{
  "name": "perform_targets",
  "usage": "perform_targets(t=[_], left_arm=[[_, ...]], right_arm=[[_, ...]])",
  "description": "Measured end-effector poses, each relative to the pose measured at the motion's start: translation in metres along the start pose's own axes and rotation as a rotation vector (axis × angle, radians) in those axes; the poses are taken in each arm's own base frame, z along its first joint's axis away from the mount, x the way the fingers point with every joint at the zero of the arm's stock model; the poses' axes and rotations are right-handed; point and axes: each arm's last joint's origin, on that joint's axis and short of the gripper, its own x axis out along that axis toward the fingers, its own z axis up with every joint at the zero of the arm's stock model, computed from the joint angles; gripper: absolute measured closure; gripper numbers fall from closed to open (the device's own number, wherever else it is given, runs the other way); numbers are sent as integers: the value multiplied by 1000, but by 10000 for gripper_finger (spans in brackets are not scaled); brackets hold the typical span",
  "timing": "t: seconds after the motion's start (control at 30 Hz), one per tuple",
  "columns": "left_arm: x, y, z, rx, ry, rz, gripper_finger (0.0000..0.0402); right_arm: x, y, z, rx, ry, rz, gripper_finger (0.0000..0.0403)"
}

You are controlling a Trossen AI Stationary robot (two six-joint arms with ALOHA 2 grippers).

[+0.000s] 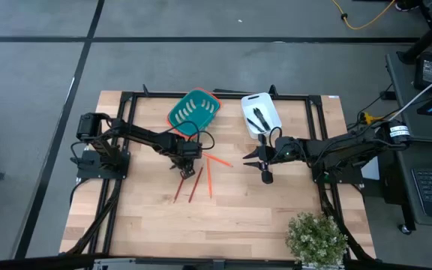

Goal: Sort pens & pencils
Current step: Put the black pen into the white bin

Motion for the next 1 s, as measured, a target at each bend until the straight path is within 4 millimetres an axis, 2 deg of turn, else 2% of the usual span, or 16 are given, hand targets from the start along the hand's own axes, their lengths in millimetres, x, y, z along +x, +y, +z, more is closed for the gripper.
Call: perform_targets(t=[0.27,0.4,0.5,0.63,1.0], left_arm=[[0,-4,-1,112,-25,31,383],[-7,-5,-3,129,-54,24,383],[-18,-3,-11,158,-39,11,383],[-41,-3,-10,160,-135,-8,383],[-87,-5,-21,226,-364,4,383]], right_arm=[[0,0,0,7,-1,16,299],[0,0,0,7,-1,16,299],[0,0,0,7,0,16,299],[0,0,0,8,2,16,299],[0,1,-3,27,33,18,299]])
